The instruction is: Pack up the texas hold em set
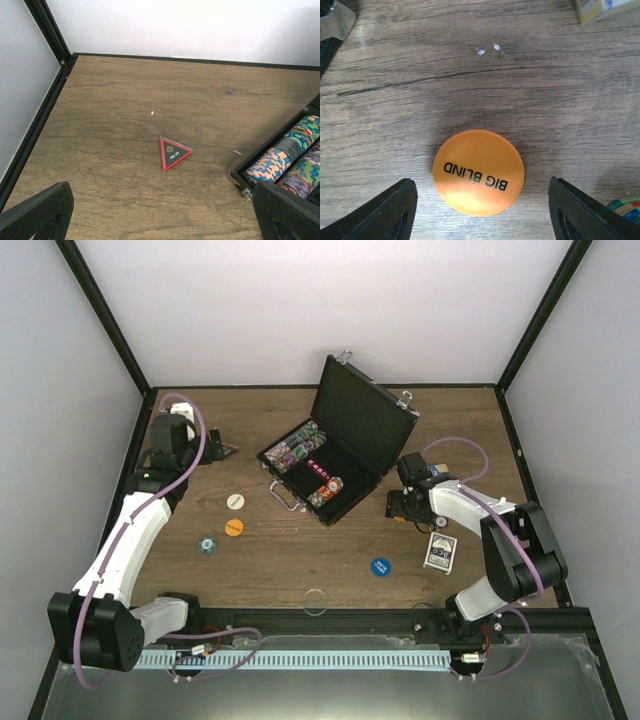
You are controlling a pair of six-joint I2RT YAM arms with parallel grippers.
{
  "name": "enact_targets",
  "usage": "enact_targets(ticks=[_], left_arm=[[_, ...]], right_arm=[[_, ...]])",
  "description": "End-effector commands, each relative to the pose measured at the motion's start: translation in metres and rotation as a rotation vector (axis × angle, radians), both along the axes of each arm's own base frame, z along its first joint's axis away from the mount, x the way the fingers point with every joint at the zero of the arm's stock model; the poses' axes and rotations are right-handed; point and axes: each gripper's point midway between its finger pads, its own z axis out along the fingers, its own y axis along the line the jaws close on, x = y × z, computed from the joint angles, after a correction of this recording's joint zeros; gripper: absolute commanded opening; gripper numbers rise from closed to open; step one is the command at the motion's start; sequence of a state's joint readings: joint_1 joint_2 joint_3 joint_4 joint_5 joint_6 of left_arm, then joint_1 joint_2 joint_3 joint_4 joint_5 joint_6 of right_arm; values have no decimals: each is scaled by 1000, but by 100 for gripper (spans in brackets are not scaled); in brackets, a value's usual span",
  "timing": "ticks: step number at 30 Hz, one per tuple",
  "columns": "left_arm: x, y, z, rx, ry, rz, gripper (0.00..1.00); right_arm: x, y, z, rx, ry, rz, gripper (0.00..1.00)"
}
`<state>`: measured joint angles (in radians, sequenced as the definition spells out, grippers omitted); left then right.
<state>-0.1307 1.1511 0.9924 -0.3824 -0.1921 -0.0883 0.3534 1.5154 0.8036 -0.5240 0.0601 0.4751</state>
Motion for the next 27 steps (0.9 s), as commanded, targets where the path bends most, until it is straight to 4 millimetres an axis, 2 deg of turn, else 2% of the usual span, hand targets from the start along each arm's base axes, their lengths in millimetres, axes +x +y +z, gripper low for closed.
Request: enact_targets(ticks=[1,10,20,27], left_arm=[[2,-4,3,-3,-12,-20,100],[3,-4,-1,-3,-4,-19,100],[4,-5,-1,-5,-2,-23,100],[3,-4,0,-5,-6,-22,100]], right_arm=[[5,-3,-5,-37,-16,-23,73],[6,2,-13,-36,-4,-23,67],[-6,6,-21,-100,43,3,67],[-15,7,-32,-118,87,18,61]])
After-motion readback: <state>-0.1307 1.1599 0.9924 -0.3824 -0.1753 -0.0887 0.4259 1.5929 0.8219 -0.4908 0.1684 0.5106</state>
